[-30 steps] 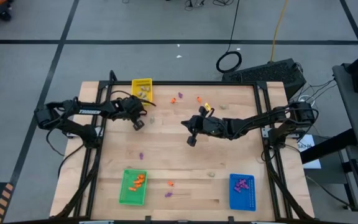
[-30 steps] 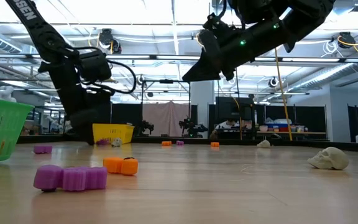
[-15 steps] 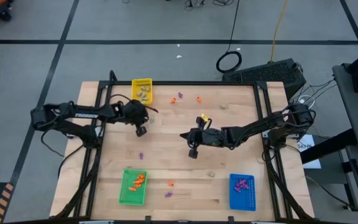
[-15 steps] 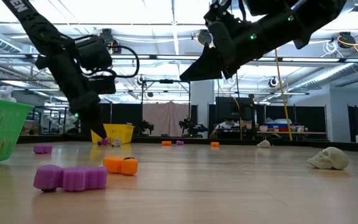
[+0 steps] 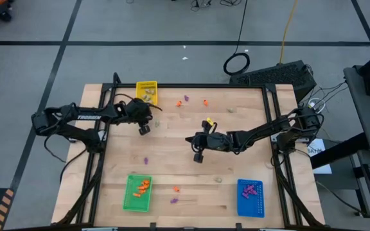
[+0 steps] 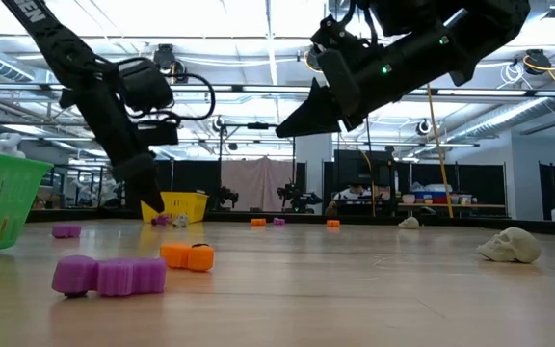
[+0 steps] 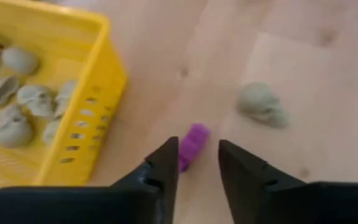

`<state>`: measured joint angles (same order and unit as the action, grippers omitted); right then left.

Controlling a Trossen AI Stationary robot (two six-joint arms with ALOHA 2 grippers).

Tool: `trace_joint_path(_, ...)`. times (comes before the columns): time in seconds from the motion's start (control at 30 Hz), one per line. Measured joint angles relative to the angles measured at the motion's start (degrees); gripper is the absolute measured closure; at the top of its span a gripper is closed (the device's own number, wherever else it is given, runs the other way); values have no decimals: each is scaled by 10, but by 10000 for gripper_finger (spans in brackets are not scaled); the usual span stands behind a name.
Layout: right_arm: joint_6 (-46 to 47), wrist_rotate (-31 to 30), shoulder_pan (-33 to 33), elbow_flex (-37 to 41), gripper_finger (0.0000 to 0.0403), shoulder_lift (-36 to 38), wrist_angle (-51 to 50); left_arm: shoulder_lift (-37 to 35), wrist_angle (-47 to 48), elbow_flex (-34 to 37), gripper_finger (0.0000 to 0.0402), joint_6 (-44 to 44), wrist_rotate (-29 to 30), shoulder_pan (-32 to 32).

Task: Sort Halloween decoration
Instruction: Put the purple skeleton toy into the blue bin

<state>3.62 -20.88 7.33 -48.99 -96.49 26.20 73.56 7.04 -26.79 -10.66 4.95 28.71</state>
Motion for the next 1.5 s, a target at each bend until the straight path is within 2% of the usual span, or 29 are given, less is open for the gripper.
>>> trace_joint_path(0.17, 0, 0, 0, 0, 403, 0, 1, 30, -22, 0, 254, -8, 0, 22)
trace_joint_path(0.3, 0, 0, 0, 0, 403, 0, 1, 56, -28, 0, 252, -22, 0, 34)
trace_joint_path(0.43, 0, 0, 0, 0, 403, 0, 1, 80, -42, -3, 256, -34, -26, 43)
trace_joint_path(0.53, 0, 0, 0, 0, 403, 0, 1, 93, -54, -3, 284, -38, -47, 43)
trace_joint_path(0.7, -6, 0, 0, 0, 403, 0, -1, 91, -53, -2, 377, -49, -73, 43)
trace_joint_path(0.8, -13, -5, 3, 0, 403, 0, -1, 76, -48, 0, 387, -46, -86, 39)
trace_joint_path(0.9, -14, -16, 10, 0, 403, 0, 10, 50, -45, 7, 389, -9, -161, 23)
trace_joint_path(1.03, -34, -16, 22, 0, 403, -11, 50, 12, -90, 21, 391, 55, -266, -2)
trace_joint_path(1.1, -51, -16, 30, 0, 400, -29, 77, -6, -108, 31, 391, 94, -295, -22)
trace_joint_path(1.27, -61, -28, 48, 0, 361, -79, 153, -36, -230, 49, 392, 205, -291, -81)
trace_joint_path(1.4, -37, -86, 58, 0, 314, -115, 239, -39, -447, 88, 393, 265, -271, -146)
trace_joint_path(1.5, 4, -92, 59, 0, 285, -137, 321, -32, -586, 117, 393, 267, -214, -200)
